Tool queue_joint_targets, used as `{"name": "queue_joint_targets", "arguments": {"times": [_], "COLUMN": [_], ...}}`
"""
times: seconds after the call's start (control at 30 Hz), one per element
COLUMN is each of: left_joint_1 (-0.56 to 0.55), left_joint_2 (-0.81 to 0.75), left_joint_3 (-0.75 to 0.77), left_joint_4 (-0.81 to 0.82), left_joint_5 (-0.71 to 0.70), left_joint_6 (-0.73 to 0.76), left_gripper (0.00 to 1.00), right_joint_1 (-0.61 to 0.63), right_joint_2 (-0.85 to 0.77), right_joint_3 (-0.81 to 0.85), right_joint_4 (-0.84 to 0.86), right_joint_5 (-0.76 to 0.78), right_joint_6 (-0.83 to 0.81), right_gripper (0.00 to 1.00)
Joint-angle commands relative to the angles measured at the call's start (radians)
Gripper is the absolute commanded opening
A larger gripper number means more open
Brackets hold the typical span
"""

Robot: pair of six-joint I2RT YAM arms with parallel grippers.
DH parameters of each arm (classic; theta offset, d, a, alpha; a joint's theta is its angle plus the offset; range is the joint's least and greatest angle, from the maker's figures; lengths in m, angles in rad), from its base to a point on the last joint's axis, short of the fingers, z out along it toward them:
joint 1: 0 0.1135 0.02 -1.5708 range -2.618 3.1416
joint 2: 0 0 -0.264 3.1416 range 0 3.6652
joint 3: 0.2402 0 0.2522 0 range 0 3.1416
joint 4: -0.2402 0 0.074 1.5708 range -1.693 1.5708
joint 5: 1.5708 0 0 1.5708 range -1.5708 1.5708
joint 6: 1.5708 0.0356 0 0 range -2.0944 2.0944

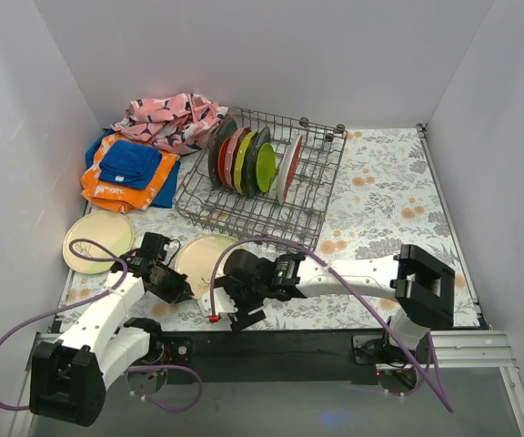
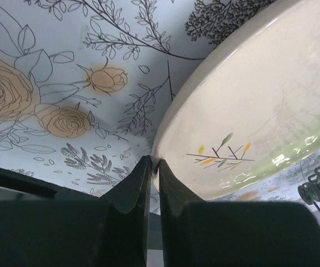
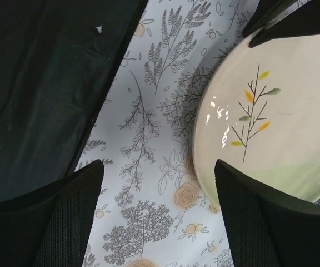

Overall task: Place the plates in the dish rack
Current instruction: Grab a plate with the left arm, then pass the plate from the left arm to the right

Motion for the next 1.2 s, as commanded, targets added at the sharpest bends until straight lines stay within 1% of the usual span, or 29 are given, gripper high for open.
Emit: {"name": "queue_joint_targets", "arguments": {"times": [0.0,0.1,0.27,0.33,0.37,0.4,0.5,0.53,0.57,0.6,0.67,0.7,0.8,0.83,1.0,1.07,1.1,1.13,1.17], "left_joint_1": [-0.002,-0.002,-0.002,-0.002,-0.001,-0.002,-0.001,-0.002,-0.002,-0.001,-0.001,-0.002,-0.001,-0.002,-0.002,-0.002,-0.002,-0.002,-0.002], "left_joint_2": [-0.047,-0.061,-0.076,-0.087,-0.088,-0.090,-0.098,-0.101,-0.104,-0.107,-0.113,-0.116,-0.133,-0.141,-0.200,-0.220,-0.240,-0.246,-0.254], "left_joint_3": [0.071,0.087,0.099,0.101,0.101,0.099,0.101,0.104,0.107,0.108,0.116,0.119,0.128,0.128,0.114,0.107,0.104,0.101,0.099], "left_joint_4": [-0.007,-0.019,-0.042,-0.047,-0.048,-0.051,-0.056,-0.056,-0.059,-0.065,-0.076,-0.085,-0.102,-0.107,-0.136,-0.145,-0.156,-0.160,-0.166], "left_joint_5": [0.042,0.059,0.073,0.079,0.081,0.085,0.099,0.102,0.104,0.105,0.107,0.104,0.094,0.094,0.076,0.070,0.062,0.059,0.055], "left_joint_6": [-0.025,-0.025,-0.022,-0.022,-0.027,-0.025,-0.030,-0.032,-0.032,-0.033,-0.033,-0.038,-0.045,-0.055,-0.099,-0.124,-0.131,-0.136,-0.144], "left_gripper": [0.00,0.00,0.00,0.00,0.00,0.00,0.00,0.00,0.00,0.00,0.00,0.00,0.00,0.00,0.00,0.00,0.01,0.08,0.12], "right_joint_1": [0.039,0.069,0.091,0.100,0.105,0.111,0.132,0.138,0.146,0.155,0.163,0.169,0.178,0.178,0.178,0.178,0.178,0.178,0.178], "right_joint_2": [0.057,0.087,0.147,0.166,0.187,0.196,0.225,0.232,0.241,0.244,0.250,0.250,0.233,0.226,0.183,0.158,0.150,0.135,0.129], "right_joint_3": [0.009,-0.010,-0.025,-0.025,-0.023,-0.023,-0.040,-0.045,-0.049,-0.054,-0.056,-0.060,-0.077,-0.091,-0.115,-0.128,-0.132,-0.135,-0.140], "right_joint_4": [0.172,0.244,0.336,0.340,0.381,0.389,0.453,0.465,0.478,0.491,0.498,0.499,0.511,0.521,0.530,0.533,0.534,0.534,0.534], "right_joint_5": [0.169,0.265,0.368,0.411,0.423,0.434,0.488,0.514,0.526,0.534,0.555,0.560,0.562,0.559,0.557,0.548,0.543,0.536,0.531], "right_joint_6": [0.096,0.119,0.165,0.176,0.179,0.181,0.182,0.179,0.179,0.181,0.193,0.198,0.204,0.207,0.245,0.260,0.274,0.282,0.288], "right_gripper": [0.84,0.83,0.82,0.79,0.78,0.72,0.64,0.63,0.59,0.51,0.38,0.25,0.13,0.12,0.01,0.01,0.01,0.01,0.01]}}
